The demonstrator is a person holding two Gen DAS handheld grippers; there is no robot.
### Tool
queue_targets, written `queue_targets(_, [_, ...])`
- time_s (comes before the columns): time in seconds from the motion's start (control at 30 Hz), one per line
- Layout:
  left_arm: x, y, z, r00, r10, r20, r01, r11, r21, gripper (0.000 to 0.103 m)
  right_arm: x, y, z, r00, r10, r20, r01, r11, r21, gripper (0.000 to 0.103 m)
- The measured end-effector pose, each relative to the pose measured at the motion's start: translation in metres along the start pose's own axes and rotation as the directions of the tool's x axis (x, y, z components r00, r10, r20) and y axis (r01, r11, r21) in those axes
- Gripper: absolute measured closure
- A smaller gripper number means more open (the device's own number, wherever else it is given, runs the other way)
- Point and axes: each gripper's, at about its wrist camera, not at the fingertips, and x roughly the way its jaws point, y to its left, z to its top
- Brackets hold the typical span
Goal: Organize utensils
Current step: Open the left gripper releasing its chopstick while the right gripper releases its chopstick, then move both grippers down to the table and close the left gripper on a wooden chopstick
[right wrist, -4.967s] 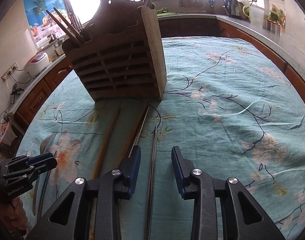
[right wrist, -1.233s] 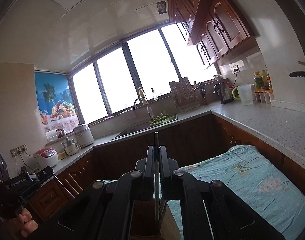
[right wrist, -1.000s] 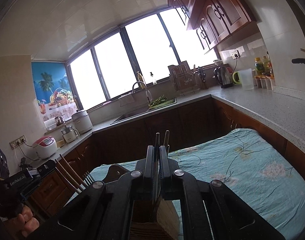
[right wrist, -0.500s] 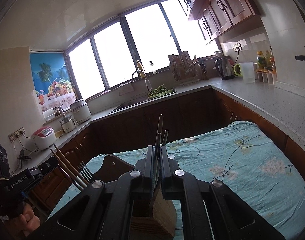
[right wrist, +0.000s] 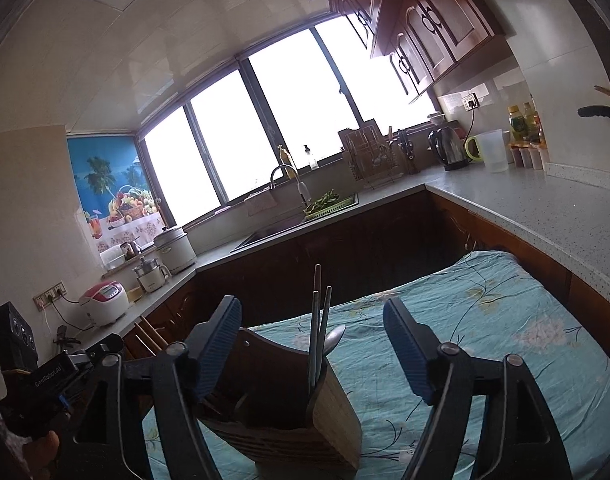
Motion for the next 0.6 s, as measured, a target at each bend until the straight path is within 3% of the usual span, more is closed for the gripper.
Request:
queue_targets(0.03, [-0.006, -0.001, -0.001, 1.0, 0.008, 0.002, -0.008, 1.0, 0.003, 0.04, -0.006, 0.0, 0.001, 1.0, 0.001, 0.012, -0.001, 1.0, 0.003, 0.009])
queue_targets(0.17, [-0.027, -0.008, -0.011, 0.999, 0.049, 0.005, -0.049, 0.998, 0.032, 0.022, -0.028, -0.001, 0.0, 0.999, 0.005, 0.033, -0.005, 1.0, -0.001, 0.006])
queue_targets(0.27, [-0.042, -0.015, -0.022, 0.999, 0.048, -0.013, -0.047, 0.997, 0.056, 0.022, -0.043, 0.0, -0.004, 1.0, 0.006, 0.026, -0.006, 1.0, -0.013, 0.005])
queue_targets(0.47, [-0.071, -0.032, -0.044, 0.996, 0.072, -0.047, -0.067, 0.993, 0.098, 0.01, -0.067, -0.004, -0.022, 1.0, -0.012, -0.008, 0.011, 0.999, -0.031, 0.003])
queue_targets(0.6, [-0.085, -0.04, -0.057, 0.993, 0.077, -0.085, -0.068, 0.992, 0.108, 0.01, -0.078, -0.011, -0.038, 0.999, -0.02, -0.042, 0.019, 1.0, -0.012, 0.003])
